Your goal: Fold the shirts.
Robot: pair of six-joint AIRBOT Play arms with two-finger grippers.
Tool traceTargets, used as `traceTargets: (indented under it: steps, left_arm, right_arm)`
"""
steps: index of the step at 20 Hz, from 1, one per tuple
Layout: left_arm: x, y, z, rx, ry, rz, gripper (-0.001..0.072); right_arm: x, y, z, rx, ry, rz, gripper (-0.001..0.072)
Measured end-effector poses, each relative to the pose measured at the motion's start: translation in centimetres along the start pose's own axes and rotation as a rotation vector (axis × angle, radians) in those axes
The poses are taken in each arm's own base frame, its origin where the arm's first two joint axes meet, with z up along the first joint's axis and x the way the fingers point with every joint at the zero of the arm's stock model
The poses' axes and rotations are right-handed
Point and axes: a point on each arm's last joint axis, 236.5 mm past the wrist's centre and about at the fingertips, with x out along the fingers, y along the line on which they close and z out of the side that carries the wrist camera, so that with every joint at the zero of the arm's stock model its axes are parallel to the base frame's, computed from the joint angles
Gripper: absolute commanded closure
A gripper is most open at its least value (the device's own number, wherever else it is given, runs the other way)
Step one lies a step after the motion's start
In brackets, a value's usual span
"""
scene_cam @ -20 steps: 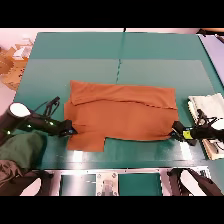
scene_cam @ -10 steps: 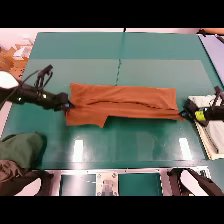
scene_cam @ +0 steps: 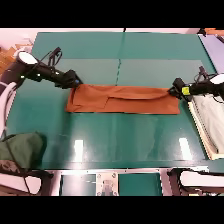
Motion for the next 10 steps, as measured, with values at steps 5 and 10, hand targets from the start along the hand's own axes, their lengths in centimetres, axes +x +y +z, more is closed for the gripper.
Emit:
traceTargets:
  steps: [5,10]
  left_arm:
    - [-0.9,2.3,5.5,-0.026,-0.153,0.003,0.0119]
    - [-3.5,4.2,5.2,-0.073,-0.108,-0.01,0.0278]
  right_arm:
    - [0.0,-0.2,4.8,-0.036,-0.023,0.025,0.0277]
    - [-1.9,-5.9,5.2,-0.098,0.068,-0.048,0.0198]
